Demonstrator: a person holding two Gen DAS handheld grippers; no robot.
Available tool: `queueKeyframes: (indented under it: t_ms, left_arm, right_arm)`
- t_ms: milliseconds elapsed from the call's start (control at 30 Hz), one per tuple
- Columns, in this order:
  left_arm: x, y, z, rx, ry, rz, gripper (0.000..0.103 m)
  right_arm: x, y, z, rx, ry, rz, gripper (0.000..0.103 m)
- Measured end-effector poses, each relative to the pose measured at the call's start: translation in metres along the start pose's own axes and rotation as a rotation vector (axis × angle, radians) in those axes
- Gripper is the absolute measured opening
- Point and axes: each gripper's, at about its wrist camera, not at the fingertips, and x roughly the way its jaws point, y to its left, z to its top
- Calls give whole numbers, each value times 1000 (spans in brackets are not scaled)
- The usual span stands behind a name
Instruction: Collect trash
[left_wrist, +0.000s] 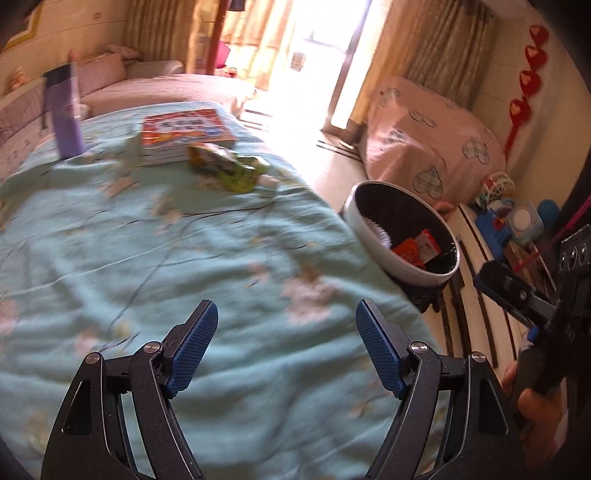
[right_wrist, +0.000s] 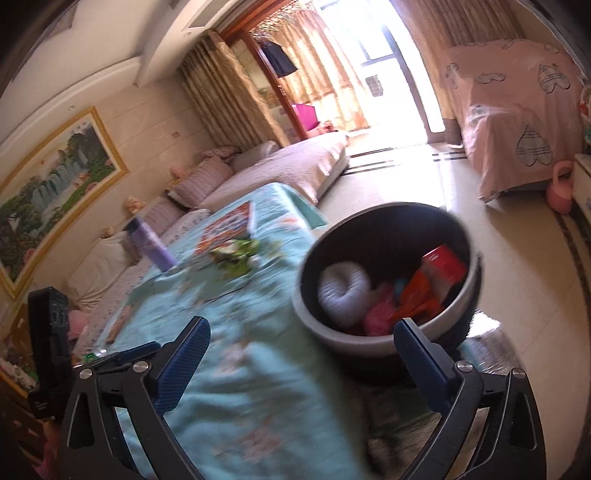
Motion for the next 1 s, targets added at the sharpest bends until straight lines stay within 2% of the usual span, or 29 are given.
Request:
queueKeyframes:
  t_ms: [67,200,300,433,533,600,667,733,833,933,1000]
  left_arm:
    - [-15,14,-12,-9,-24,39,80]
    - [-39,36,-38,-52,-72,90,81]
    - [-52,45,-54,-66,-98,112,81]
    - [-70,45,-62,-63,-141,128,81]
    - [-89,42,-63,-52,-222,144,82]
    - [-102,41,-67,-49,-293,185,98]
    - [-111,39,-76,-40,-372,255,103]
    - [-116,38,-88,-19,-433,305,103]
    - [-115,37,-105,13,-477,379,103]
    - [-112,39,-116,34,-474,406,103]
    - [-111,40,-119,42,-468,420,103]
  right_arm:
    - [0,16,-13,-14,12,16,102]
    - [-1,42,-37,-55,12,-37,102]
    - [-5,55,-51,-101,-8,-23,102]
    - [-15,78,-50,-184,-41,-62,102]
    - [-43,95,-44,-227,-184,-83,102]
    - [-62,102,-45,-270,-321,-107,103]
    - [-66,107,-51,-333,-389,-160,103]
    - [-62,109,-59,-369,-388,-194,103]
    - [-56,106,-75,-366,-383,-198,103]
    - [-49,105,-85,-353,-372,-163,103]
    - [-45,109,-90,-371,-360,-170,103]
